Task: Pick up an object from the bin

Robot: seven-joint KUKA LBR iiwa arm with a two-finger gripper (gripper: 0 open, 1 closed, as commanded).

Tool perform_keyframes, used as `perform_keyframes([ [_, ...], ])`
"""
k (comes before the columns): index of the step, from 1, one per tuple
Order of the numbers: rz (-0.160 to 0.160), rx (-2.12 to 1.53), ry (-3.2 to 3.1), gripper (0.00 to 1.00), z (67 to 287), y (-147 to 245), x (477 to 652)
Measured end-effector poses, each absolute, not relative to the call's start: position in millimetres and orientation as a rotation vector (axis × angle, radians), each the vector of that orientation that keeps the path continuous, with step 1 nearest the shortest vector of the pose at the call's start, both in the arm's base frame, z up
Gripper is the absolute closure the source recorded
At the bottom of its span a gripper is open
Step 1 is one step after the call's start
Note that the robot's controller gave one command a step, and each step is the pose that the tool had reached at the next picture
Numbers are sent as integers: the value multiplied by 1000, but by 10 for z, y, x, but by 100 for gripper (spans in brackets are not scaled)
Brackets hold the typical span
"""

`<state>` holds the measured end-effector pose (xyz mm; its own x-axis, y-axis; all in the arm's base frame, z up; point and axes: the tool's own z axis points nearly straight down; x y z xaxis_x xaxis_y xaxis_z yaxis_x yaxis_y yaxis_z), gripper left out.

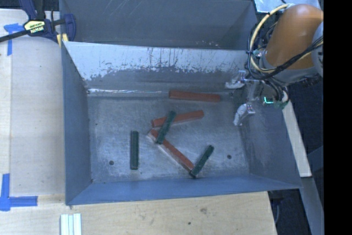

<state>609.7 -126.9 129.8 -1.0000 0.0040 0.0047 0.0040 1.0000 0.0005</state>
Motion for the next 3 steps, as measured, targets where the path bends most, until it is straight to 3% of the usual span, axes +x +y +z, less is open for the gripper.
perform_keyframes([
  [1, 2, -2, -3145, 0, 1345, -1266, 6119],
  [2, 8, 143, -3177, 100, 846, -353, 6178],
  [3, 8, 144, -3176, 100, 846, -353, 6178],
])
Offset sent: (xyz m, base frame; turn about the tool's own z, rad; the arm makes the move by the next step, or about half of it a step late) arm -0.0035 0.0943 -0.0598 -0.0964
